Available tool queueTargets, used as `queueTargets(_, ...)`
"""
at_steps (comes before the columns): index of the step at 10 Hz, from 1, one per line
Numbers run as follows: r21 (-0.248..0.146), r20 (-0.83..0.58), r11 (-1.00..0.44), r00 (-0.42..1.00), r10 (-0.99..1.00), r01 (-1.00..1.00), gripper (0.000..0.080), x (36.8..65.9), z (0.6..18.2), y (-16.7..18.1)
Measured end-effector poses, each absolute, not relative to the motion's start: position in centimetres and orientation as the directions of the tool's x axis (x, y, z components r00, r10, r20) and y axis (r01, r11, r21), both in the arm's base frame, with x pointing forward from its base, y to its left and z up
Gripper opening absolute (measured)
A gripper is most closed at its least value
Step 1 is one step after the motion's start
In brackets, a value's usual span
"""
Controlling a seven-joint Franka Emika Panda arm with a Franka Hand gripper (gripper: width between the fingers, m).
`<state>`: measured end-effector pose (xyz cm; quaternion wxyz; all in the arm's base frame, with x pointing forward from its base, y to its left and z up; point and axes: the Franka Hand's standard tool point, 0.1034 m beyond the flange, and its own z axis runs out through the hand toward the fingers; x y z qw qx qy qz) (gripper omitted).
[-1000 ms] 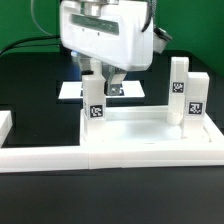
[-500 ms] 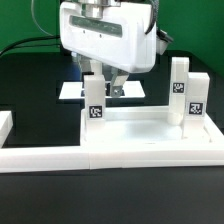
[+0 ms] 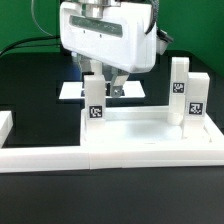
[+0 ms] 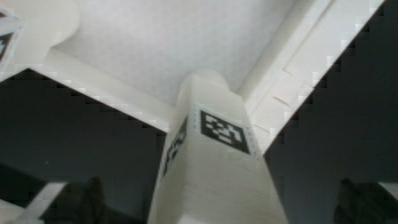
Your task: Assemble desk
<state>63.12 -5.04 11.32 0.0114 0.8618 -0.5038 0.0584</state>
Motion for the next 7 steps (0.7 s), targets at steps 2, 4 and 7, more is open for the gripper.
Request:
queueTargets(2,-0.099,0.109,-0.477,0.467,-0.877,-0.873,0.0649,62.6,11.5,-5.6)
queueTargets(4,-0.151,0.069,-0.364,0.357,-0.931,-0.919,0.0649,61.6,11.8,-5.5)
queueTargets(7,-0.125,-0.005,-0.502,0.507,-0.862,-0.856,0.0649,62.2,12.7,-6.4)
